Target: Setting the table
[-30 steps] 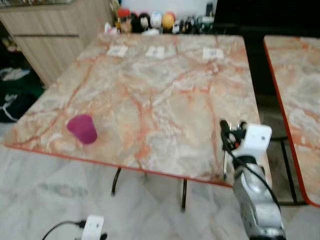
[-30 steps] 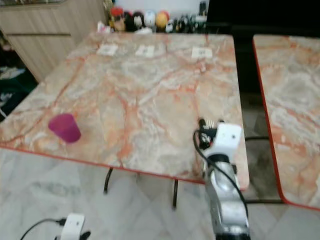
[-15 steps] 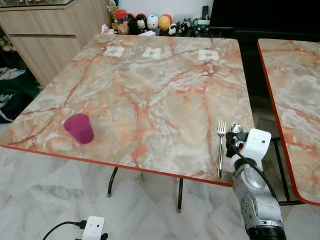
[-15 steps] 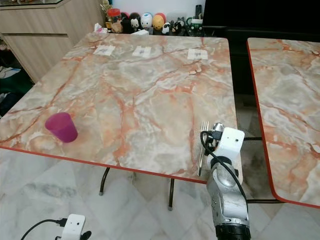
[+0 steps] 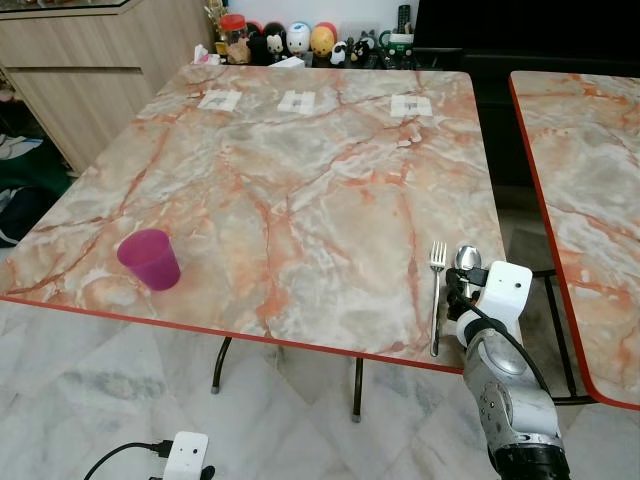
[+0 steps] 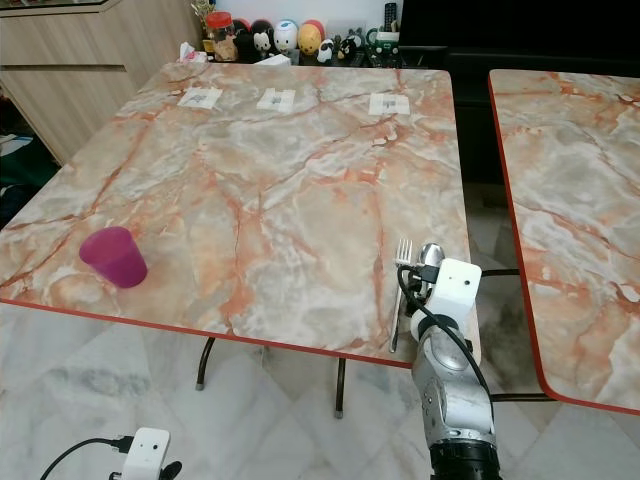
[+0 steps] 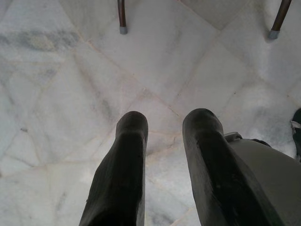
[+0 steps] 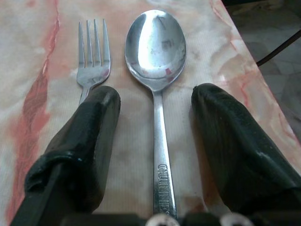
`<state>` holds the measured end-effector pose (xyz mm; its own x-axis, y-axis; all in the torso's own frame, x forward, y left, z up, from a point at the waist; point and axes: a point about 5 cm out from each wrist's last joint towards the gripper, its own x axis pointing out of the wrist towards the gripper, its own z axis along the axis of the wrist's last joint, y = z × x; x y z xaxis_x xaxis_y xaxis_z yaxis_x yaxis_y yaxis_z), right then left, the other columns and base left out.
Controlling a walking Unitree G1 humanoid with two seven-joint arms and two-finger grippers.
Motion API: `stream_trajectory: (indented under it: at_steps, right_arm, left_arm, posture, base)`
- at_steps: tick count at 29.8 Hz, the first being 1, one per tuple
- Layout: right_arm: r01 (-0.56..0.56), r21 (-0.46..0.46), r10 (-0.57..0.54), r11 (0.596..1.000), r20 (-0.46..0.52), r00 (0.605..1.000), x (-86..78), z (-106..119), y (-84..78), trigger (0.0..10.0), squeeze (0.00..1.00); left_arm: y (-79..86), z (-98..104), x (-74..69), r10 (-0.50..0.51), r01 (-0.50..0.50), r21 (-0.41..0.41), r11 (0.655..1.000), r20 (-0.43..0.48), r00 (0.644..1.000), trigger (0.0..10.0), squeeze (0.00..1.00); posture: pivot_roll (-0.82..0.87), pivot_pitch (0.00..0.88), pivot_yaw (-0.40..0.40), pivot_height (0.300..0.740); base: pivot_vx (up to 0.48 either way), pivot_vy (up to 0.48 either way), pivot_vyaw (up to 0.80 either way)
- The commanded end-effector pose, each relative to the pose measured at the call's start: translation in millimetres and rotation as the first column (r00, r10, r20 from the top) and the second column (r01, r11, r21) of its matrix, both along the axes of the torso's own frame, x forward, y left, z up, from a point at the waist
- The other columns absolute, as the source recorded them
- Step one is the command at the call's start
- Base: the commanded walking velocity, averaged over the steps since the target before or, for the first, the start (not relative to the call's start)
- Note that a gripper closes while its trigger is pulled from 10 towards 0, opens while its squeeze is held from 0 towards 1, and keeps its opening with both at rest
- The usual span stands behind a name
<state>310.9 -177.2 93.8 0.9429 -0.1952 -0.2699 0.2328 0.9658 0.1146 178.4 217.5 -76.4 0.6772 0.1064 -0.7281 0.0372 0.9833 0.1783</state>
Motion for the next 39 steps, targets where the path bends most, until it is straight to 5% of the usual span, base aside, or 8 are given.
stream_trajectory:
  at_steps: [1,4,5,6,7,9,39]
  right_arm:
    - [-0.010,-0.003,0.010,1.000,-0.022,1.000,1.1,-3,1.0,10.0,0.00]
    - [-0.007,-0.003,0.007,1.000,-0.040,0.999,0.8,-6,0.8,9.4,0.00]
    - [-0.012,0.005,0.012,1.000,-0.043,0.999,0.8,-7,1.4,4.8,0.00]
    - [-0.016,0.010,0.017,1.000,-0.044,0.999,0.9,-8,1.8,4.8,0.00]
    - [-0.024,0.010,0.025,1.000,-0.051,0.998,0.9,-9,2.5,0.6,0.00]
    - [-0.026,0.006,0.026,1.000,-0.056,0.998,0.7,-10,2.7,0.0,0.00]
    - [-0.037,-0.008,0.036,0.999,-0.096,0.995,-1.6,-18,3.9,0.0,0.00]
  left_arm:
    - [5.2,-4,-9.6,0.020,-0.020,0.003,1.000,-0.041,0.999,10.0,0.00]
    - [5.1,-4,-9.3,0.017,-0.017,0.003,1.000,-0.040,0.999,10.0,0.00]
    - [5.1,-4,-9.2,0.016,-0.016,0.004,1.000,-0.040,0.999,10.0,0.00]
    - [5.0,-4,-9.2,0.015,-0.015,0.004,1.000,-0.040,0.999,10.0,0.00]
    - [5.0,-4,-9.2,0.014,-0.014,0.004,1.000,-0.040,0.999,10.0,0.00]
    - [5.1,-4,-9.1,0.015,-0.015,0.005,1.000,-0.040,0.999,10.0,0.00]
    - [3.3,-7,-13.1,0.019,-0.019,-0.004,1.000,-0.065,0.998,10.0,0.00]
  posture:
    - [-0.12,0.111,0.051,0.740]
    - [-0.12,0.107,0.051,0.740]
    - [-0.12,0.102,0.052,0.740]
    - [-0.11,0.100,0.052,0.740]
    - [-0.11,0.099,0.052,0.740]
    - [-0.11,0.098,0.051,0.740]
    - [-0.11,0.097,0.045,0.740]
  base:
    - [0.000,0.000,0.00]
    - [0.000,0.000,0.00]
    - [0.000,0.000,0.00]
    - [0.000,0.000,0.00]
    - [0.000,0.000,0.00]
    - [0.000,0.000,0.00]
    - [0.000,0.000,0.00]
